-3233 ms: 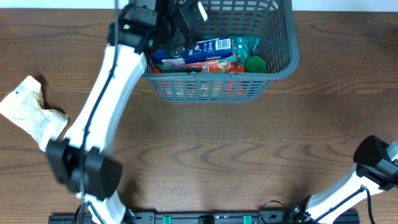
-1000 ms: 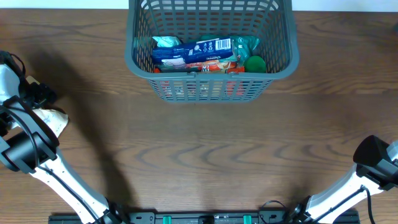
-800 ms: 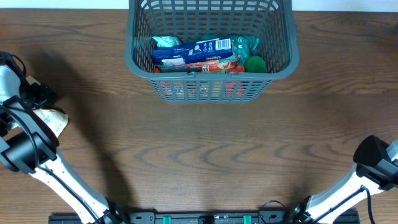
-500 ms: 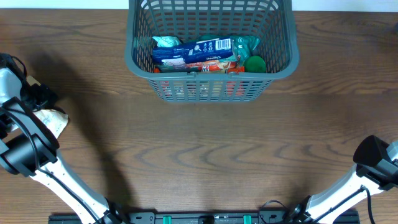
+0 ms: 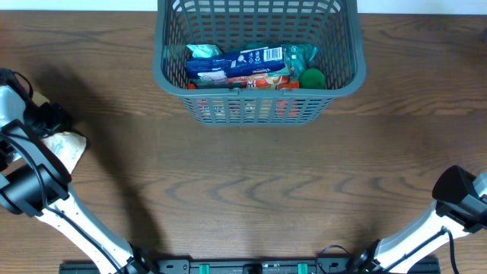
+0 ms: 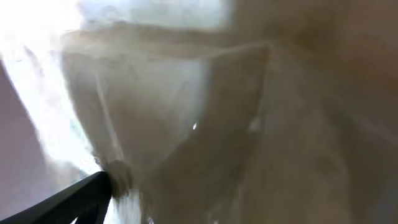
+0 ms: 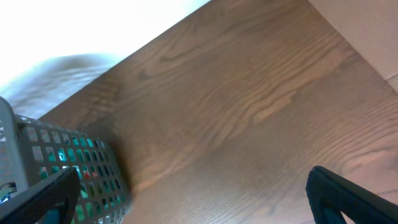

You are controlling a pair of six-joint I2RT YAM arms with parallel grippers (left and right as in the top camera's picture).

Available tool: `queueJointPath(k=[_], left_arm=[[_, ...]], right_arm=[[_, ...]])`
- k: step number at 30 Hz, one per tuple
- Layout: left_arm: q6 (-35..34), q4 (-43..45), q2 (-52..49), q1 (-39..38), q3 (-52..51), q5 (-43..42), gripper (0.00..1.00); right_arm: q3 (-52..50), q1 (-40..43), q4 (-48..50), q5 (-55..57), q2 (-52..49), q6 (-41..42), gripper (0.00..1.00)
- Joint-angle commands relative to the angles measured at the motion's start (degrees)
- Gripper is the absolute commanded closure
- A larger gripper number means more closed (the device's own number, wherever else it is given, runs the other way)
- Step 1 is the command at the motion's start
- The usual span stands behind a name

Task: Pack container
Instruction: 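Move the left gripper to the cream plastic bag and grasp it, then carry the cream bag with the left gripper and release it into the basket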

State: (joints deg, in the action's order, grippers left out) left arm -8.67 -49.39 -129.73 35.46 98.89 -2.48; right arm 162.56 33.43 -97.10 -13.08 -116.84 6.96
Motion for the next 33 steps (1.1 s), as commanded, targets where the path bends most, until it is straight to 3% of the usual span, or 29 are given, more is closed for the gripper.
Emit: queueJointPath(k=[1, 10, 18, 21, 26, 33], left_arm=[[1.4, 0.7, -3.2, -0.4, -2.4, -6.3, 0.09], [1.4, 0.8, -3.2, -0.4, -2.4, -6.3, 0.13], [1.4, 0.2, -3.1, -0.4, -2.4, -6.3, 0.40], [1.6, -0.5, -2.6, -0.4, -2.3, -6.3, 0.57], [4.0, -1.7, 2.1, -1.2, -2.2, -5.9, 0.94], [4.3, -6.3, 16.8, -6.0, 1.0, -5.9, 0.94]], right_arm=[[-0.3, -0.5, -0.2, 0.2, -0.5, -0.9, 0.01], [-0.3, -0.5, -0.2, 0.2, -0.5, -0.8, 0.01], [-0.3, -0.5, -0.2, 0.2, -0.5, -0.8, 0.01], [-0.3, -0.5, -0.2, 0.2, -0.5, -0.8, 0.01], [-0.3, -0.5, -0.2, 0.2, -0.5, -0.8, 0.01], [-0.3, -0.5, -0.2, -1.4, -0.5, -0.8, 0.01]])
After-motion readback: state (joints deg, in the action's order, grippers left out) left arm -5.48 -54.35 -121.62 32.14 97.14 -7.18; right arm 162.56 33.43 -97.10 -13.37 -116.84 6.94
